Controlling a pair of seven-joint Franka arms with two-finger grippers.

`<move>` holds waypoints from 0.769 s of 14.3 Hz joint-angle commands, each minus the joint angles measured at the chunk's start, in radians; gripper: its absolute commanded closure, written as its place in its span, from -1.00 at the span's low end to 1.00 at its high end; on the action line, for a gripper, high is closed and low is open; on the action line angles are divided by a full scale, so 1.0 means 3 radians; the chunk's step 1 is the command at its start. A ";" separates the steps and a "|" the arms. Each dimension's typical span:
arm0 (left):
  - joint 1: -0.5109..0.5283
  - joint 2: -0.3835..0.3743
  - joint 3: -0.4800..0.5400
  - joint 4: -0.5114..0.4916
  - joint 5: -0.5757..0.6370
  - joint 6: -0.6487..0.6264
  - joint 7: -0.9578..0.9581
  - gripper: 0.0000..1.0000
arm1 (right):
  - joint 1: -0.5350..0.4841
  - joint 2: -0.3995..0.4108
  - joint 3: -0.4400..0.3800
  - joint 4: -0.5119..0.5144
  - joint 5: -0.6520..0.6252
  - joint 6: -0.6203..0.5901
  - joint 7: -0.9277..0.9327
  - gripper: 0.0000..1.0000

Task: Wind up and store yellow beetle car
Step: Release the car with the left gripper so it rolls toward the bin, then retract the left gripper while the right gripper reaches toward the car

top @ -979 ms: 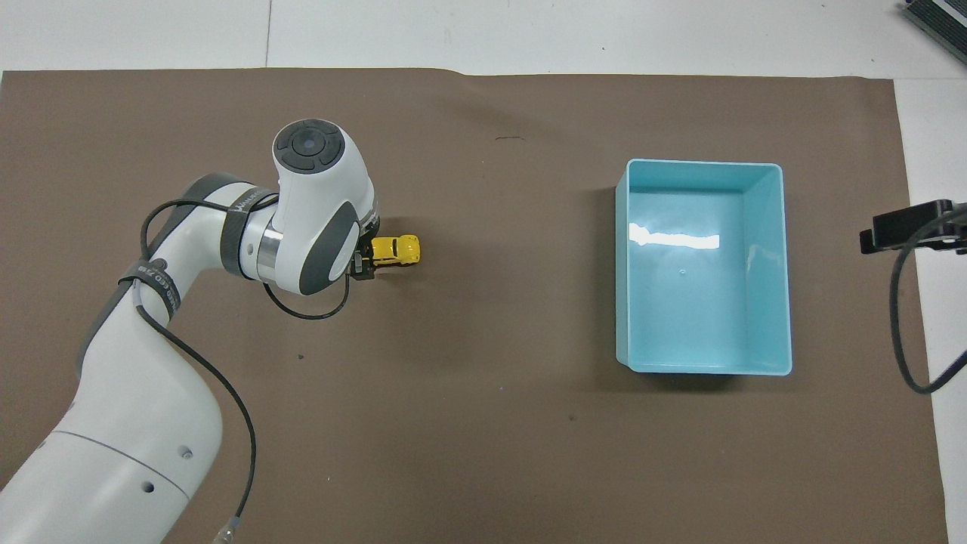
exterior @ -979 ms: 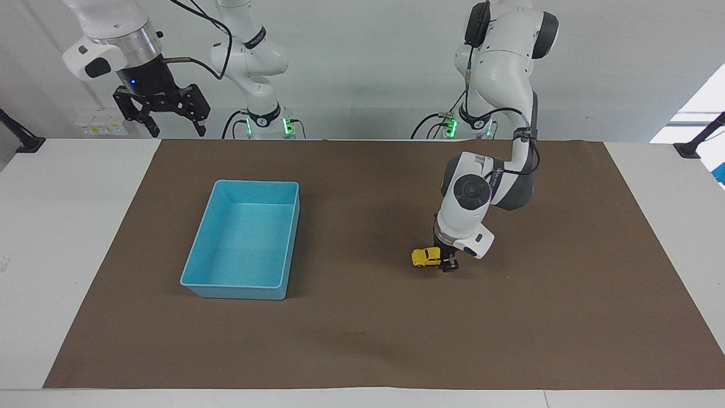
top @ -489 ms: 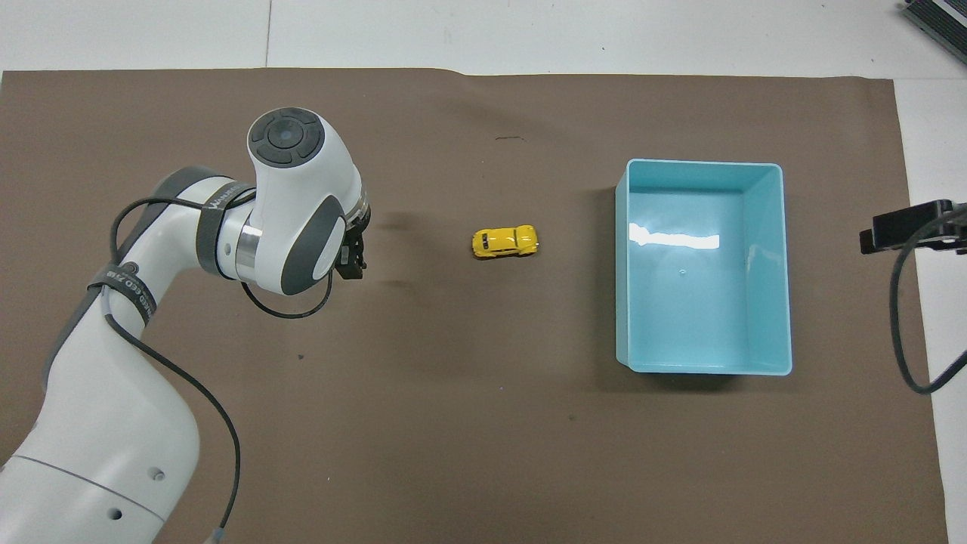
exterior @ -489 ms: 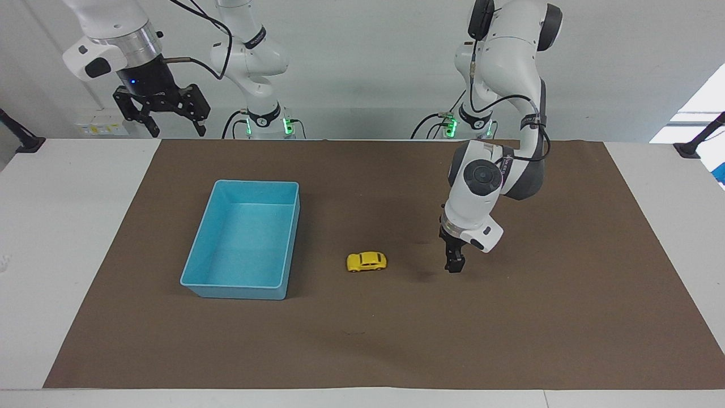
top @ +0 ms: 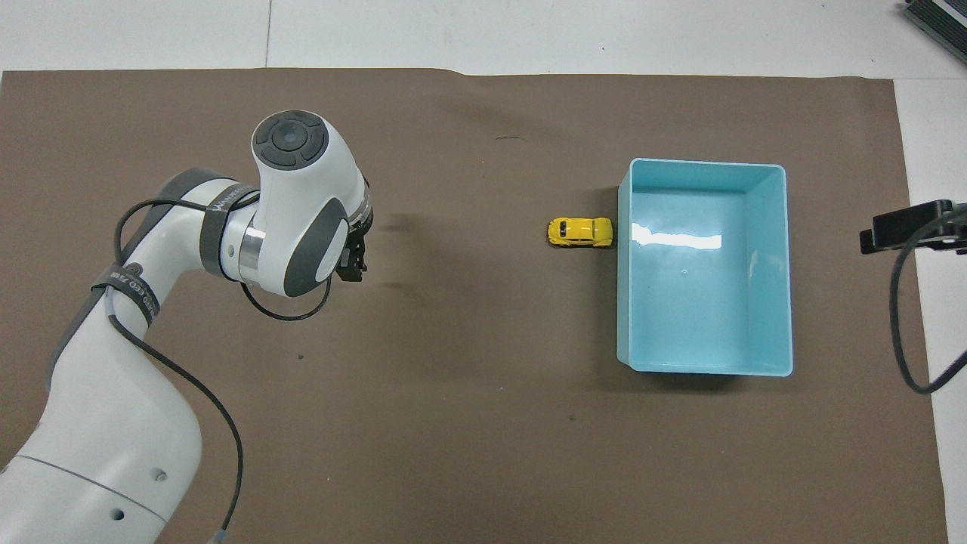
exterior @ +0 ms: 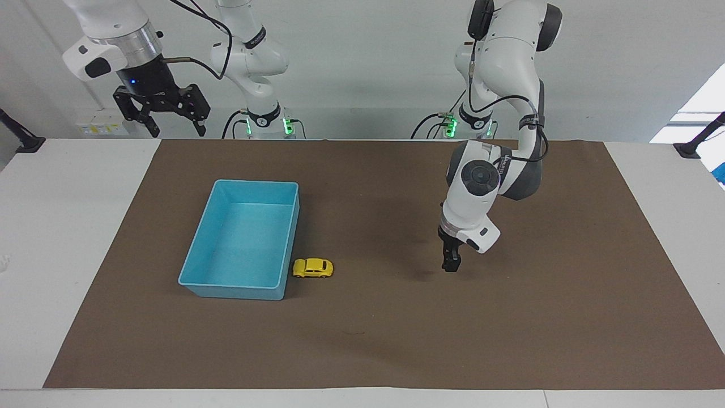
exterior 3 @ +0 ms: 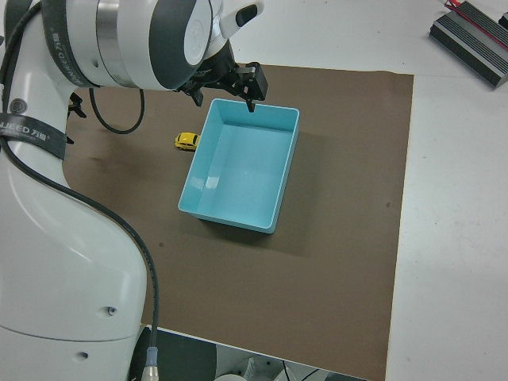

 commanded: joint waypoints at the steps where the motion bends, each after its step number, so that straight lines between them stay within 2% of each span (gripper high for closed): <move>1: 0.0008 -0.0147 -0.0002 -0.0078 0.0045 0.0007 0.0204 -1.00 | -0.0031 -0.0027 0.0013 0.0008 0.0014 -0.0053 0.0037 -1.00; 8: 0.0054 -0.0469 0.0013 -0.0031 0.0025 0.0037 0.1063 -1.00 | -0.0031 -0.0027 0.0013 0.0008 0.0014 -0.0053 0.0037 -1.00; 11: 0.0187 -0.0648 0.0013 -0.0037 0.0019 0.0017 0.1517 -1.00 | -0.0037 -0.0027 0.0013 0.0008 0.0014 -0.0053 0.0037 -1.00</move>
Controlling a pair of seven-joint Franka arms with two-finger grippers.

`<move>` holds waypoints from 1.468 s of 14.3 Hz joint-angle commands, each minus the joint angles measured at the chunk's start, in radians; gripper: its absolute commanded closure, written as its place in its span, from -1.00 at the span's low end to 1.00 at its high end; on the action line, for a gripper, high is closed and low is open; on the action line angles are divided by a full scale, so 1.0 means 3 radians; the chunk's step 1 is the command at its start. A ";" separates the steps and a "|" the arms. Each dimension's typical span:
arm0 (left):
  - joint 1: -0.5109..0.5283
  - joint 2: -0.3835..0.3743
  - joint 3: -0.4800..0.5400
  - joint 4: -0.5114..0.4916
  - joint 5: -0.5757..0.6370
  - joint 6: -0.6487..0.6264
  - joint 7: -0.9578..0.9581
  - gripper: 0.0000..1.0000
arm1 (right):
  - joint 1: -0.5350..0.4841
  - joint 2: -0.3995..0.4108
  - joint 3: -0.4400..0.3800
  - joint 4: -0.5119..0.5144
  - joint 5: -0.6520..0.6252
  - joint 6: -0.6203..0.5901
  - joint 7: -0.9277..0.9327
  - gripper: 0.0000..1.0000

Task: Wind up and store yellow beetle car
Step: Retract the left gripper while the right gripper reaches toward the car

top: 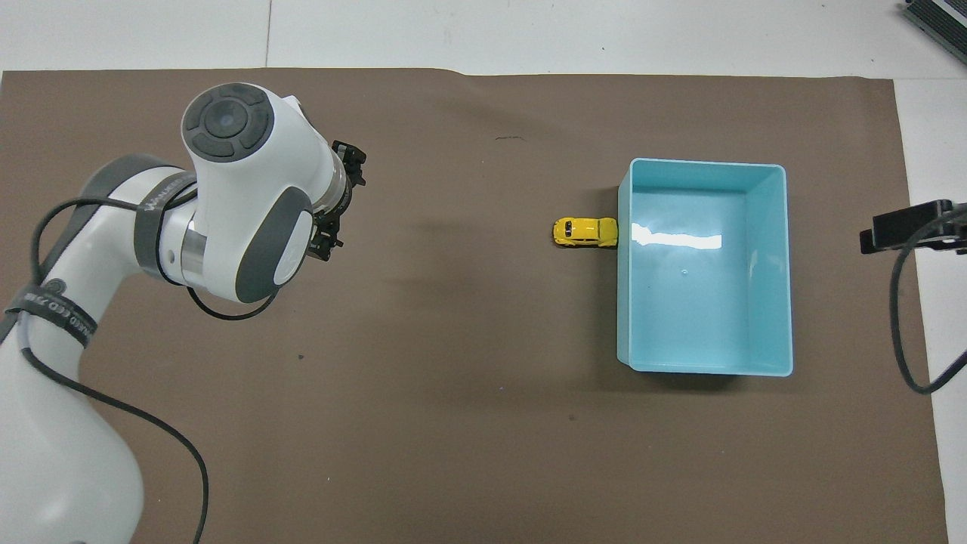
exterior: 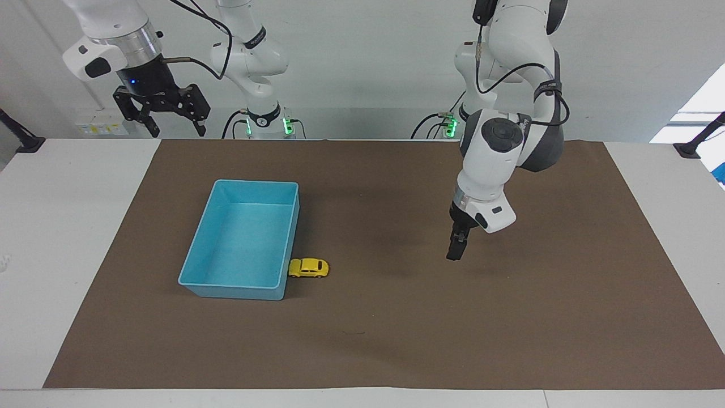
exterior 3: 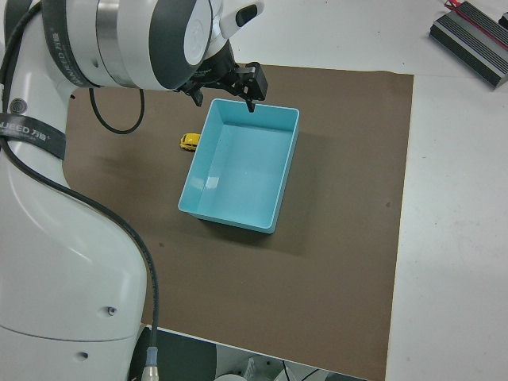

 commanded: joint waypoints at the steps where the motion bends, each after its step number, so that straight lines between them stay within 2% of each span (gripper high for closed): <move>1: 0.0163 -0.0214 -0.0027 -0.0075 0.0020 -0.0010 0.0453 -1.00 | -0.0031 -0.0027 0.0008 0.0008 0.0014 -0.0053 0.0037 -1.00; 4: 0.0307 -0.0378 -0.0027 -0.0080 0.0014 -0.0061 0.1162 -1.00 | -0.0041 -0.0027 0.0008 0.0008 0.0008 -0.0058 0.0037 -1.00; 8: 0.0450 -0.0542 -0.0026 -0.0080 0.0019 -0.0377 0.2186 -1.00 | 0.0004 -0.0027 0.0049 -0.0008 -0.0007 0.0054 -0.0274 -1.00; 11: 0.0603 -0.0659 -0.0027 -0.0096 0.0014 -0.0475 0.3187 -1.00 | 0.0010 -0.0027 0.0187 -0.0043 -0.0043 0.0177 -0.0902 -1.00; 15: 0.0782 -0.0803 -0.0021 -0.0106 0.0014 -0.0705 0.4154 -1.00 | 0.0015 0.0045 0.0223 -0.0069 -0.0032 0.0372 -0.1731 -1.00; 18: 0.0879 -0.0915 -0.0021 -0.0106 0.0014 -0.0864 0.4366 -1.00 | 0.0025 0.0182 0.0371 -0.0064 -0.0027 0.0499 -0.2109 -1.00; 21: 0.1022 -0.1053 -0.0026 -0.0106 0.0014 -0.1002 0.4836 -1.00 | 0.0035 0.0341 0.0514 -0.0039 -0.0053 0.0592 -0.2371 -1.00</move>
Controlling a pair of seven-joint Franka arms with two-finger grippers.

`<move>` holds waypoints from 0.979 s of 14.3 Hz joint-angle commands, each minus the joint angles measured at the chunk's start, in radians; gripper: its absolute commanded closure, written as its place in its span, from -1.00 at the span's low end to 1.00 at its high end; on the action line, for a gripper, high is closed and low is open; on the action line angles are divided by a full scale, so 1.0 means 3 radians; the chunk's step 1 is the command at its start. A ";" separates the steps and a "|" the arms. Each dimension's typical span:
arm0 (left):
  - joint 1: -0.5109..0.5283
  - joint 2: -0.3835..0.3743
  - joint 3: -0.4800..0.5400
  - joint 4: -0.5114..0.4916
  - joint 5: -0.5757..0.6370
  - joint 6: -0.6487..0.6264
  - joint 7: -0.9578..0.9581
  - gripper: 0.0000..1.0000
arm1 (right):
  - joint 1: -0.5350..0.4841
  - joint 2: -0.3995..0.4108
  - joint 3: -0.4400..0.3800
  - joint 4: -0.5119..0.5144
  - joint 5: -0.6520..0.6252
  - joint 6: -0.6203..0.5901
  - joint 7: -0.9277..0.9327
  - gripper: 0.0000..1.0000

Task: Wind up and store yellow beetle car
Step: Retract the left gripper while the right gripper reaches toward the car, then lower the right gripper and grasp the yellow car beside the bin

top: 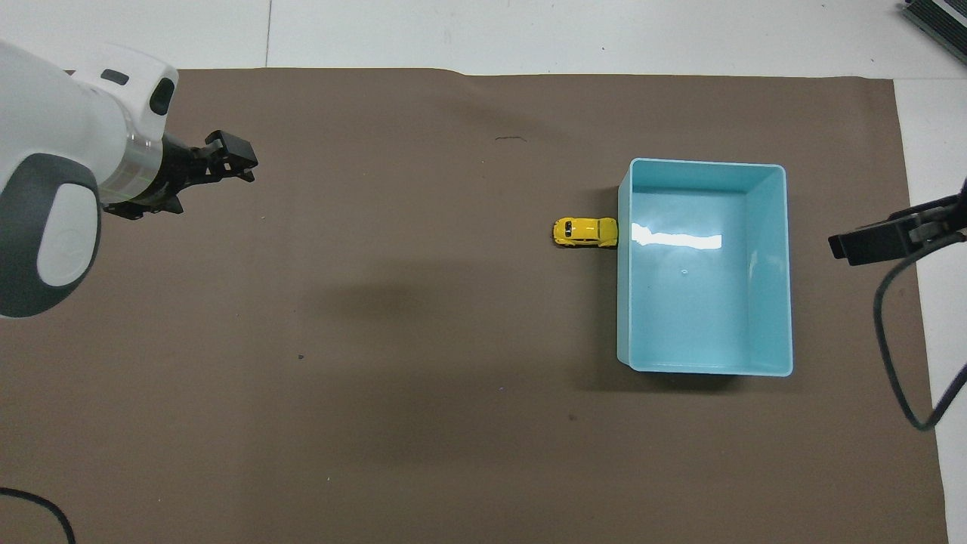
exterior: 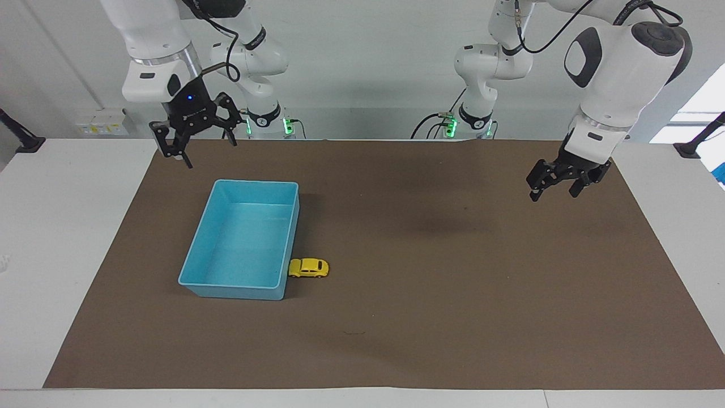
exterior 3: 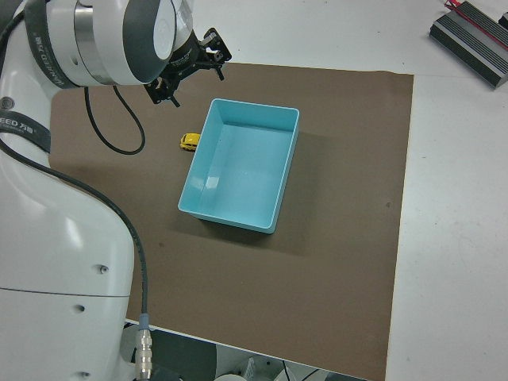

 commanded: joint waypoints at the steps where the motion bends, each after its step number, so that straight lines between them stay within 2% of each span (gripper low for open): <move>1: 0.0170 -0.0234 -0.0027 -0.0096 0.0015 -0.0162 0.0356 -1.00 | -0.0021 0.0190 0.0183 0.0030 -0.0058 0.0075 -0.0275 -1.00; 4: 0.0237 -0.0362 -0.0027 -0.0081 0.0015 -0.0279 0.0622 -1.00 | 0.0095 0.0390 0.0220 0.0030 -0.0109 0.0259 -0.0495 -1.00; 8: 0.0293 -0.0500 -0.0007 -0.0040 0.0010 -0.0443 0.0633 -1.00 | 0.0377 0.0711 0.0220 0.0173 -0.0299 0.0418 -0.0588 -1.00; 14: 0.0304 -0.0617 0.0004 0.0053 -0.0097 -0.0694 0.0607 -1.00 | 0.0408 0.0942 0.0250 0.0220 -0.0345 0.0745 -0.0909 -1.00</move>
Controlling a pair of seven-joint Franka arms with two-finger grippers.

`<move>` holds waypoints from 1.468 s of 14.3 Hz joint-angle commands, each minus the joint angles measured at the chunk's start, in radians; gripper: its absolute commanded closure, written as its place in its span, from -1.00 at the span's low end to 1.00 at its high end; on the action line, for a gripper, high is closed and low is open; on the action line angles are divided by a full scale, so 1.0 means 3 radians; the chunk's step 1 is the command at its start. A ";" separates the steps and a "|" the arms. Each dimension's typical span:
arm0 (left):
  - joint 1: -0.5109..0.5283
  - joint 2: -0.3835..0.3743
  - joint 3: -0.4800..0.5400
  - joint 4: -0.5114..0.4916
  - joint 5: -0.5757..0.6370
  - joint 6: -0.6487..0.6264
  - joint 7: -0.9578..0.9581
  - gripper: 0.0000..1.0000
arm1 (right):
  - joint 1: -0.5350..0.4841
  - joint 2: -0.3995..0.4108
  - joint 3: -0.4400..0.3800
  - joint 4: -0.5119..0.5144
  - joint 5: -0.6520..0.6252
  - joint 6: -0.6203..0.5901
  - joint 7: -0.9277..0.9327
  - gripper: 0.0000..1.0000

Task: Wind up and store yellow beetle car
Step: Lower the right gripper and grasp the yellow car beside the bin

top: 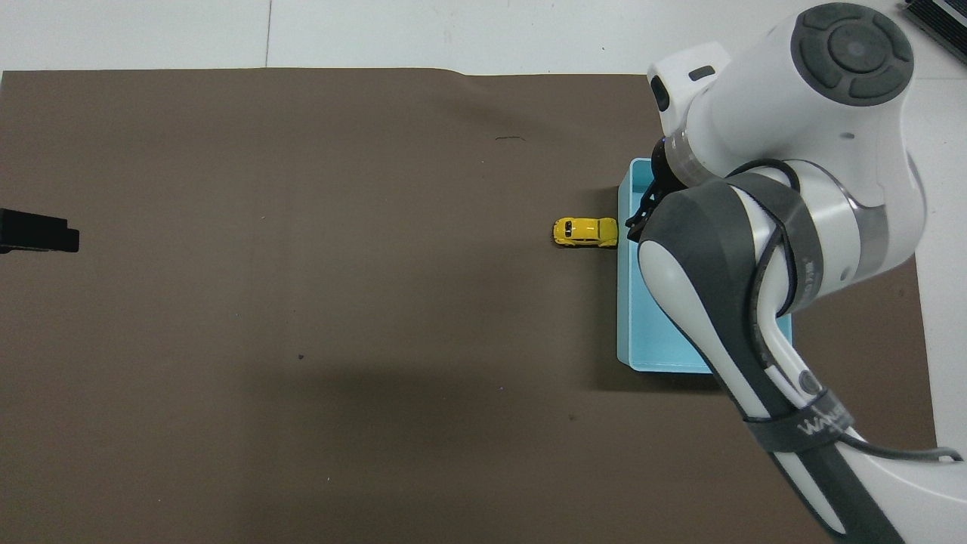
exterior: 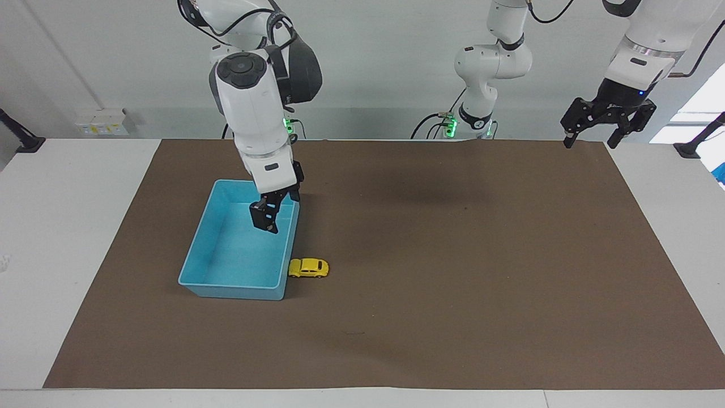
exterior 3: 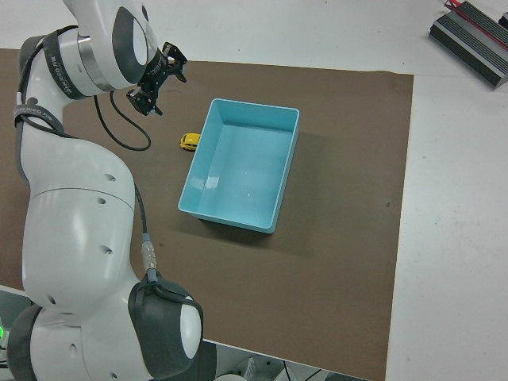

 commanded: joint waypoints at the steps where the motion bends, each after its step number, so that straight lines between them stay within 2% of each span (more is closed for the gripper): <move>1: 0.0047 -0.0104 0.0013 -0.0020 -0.0072 -0.0127 0.0038 -1.00 | -0.0016 0.0109 0.0040 0.0095 -0.0026 0.0143 -0.0191 -1.00; 8: 0.0037 -0.0124 0.0008 -0.0020 -0.0067 -0.0281 0.0038 -1.00 | -0.0031 0.0191 0.0091 -0.0012 0.0214 0.0333 -0.0482 -1.00; 12: 0.0006 -0.0130 -0.0007 -0.0005 -0.0067 -0.0433 0.0028 -1.00 | -0.0026 0.0196 0.0086 -0.0334 0.0224 0.0634 -0.0564 -1.00; 19: 0.0047 -0.0130 0.0008 0.0015 -0.0057 -0.0506 0.0038 -1.00 | 0.0025 0.0472 0.0086 -0.0391 0.0173 0.0921 -0.0687 -1.00; 21: 0.0042 -0.0130 0.0003 0.0015 -0.0057 -0.0506 0.0043 -1.00 | 0.0051 0.0498 0.0086 -0.0508 0.0168 0.1053 -0.0692 -1.00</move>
